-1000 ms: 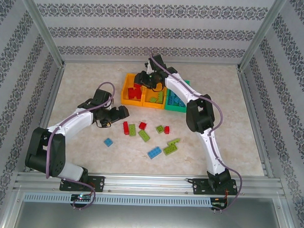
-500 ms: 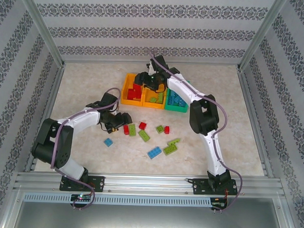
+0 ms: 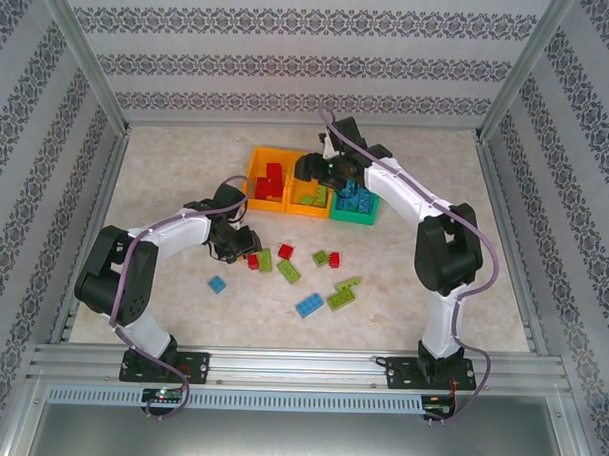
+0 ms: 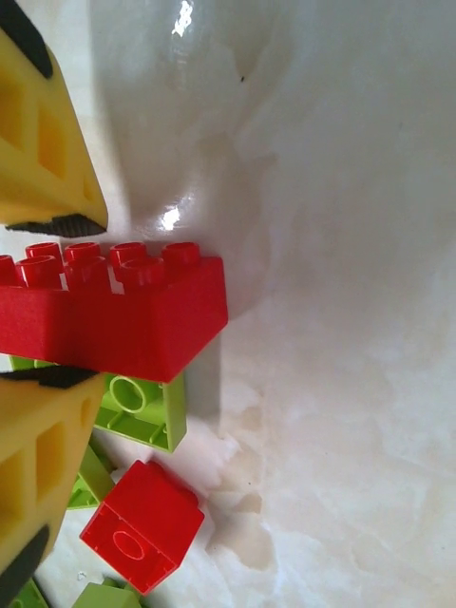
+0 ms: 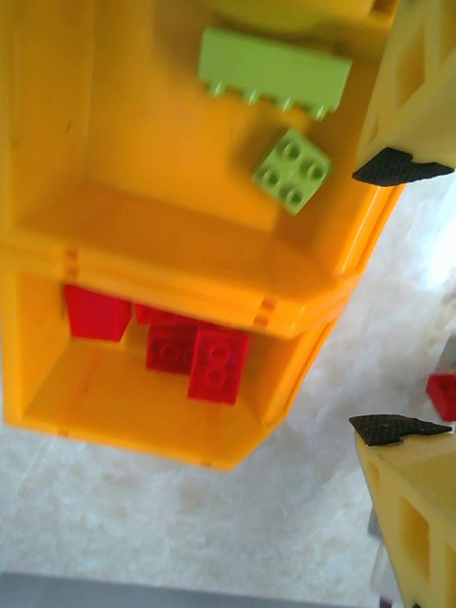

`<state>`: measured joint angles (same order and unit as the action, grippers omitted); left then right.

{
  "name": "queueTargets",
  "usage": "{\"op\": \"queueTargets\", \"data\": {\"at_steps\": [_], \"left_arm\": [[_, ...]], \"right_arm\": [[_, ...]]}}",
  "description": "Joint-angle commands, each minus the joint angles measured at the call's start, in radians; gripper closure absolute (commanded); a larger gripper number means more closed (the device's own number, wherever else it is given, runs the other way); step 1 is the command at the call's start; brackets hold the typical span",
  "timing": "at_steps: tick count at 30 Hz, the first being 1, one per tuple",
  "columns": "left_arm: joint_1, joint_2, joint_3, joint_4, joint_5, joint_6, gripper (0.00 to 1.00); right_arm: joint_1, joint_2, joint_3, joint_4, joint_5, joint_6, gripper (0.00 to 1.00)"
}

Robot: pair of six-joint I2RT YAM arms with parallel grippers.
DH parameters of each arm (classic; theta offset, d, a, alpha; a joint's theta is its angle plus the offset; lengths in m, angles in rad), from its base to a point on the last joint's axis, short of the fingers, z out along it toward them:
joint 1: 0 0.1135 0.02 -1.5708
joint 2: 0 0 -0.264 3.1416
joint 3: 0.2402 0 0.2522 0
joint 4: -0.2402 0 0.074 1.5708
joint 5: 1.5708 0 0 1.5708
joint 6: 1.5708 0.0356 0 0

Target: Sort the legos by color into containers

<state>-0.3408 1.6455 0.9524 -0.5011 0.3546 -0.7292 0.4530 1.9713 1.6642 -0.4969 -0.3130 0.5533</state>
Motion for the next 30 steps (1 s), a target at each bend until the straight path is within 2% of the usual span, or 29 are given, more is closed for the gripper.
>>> {"op": "queueTargets", "data": {"at_steps": [1,6,14,22,30], "left_arm": [[-0.009,0.019,0.028,-0.053,-0.037,0.027,0.62],[-0.009,0.044,0.028,-0.047,-0.025,0.043,0.71],[-0.009,0.042,0.032,-0.055,-0.042,0.063,0.77],[-0.009,0.017,0.077,-0.082,-0.055,0.076,0.76],[-0.003,0.024,0.254,-0.162,-0.095,0.134,0.75]], "right_arm": [[-0.005,-0.072,-0.079,0.006,0.062,-0.049,0.32],[-0.015,-0.134,-0.161,-0.004,0.089,-0.076,0.31],[-0.043,-0.196,-0.248,0.002,0.098,-0.075,0.31],[-0.045,-0.216,-0.294,0.010,0.093,-0.071,0.31],[-0.017,-0.279,-0.416,0.019,0.085,-0.083,0.32]]}}
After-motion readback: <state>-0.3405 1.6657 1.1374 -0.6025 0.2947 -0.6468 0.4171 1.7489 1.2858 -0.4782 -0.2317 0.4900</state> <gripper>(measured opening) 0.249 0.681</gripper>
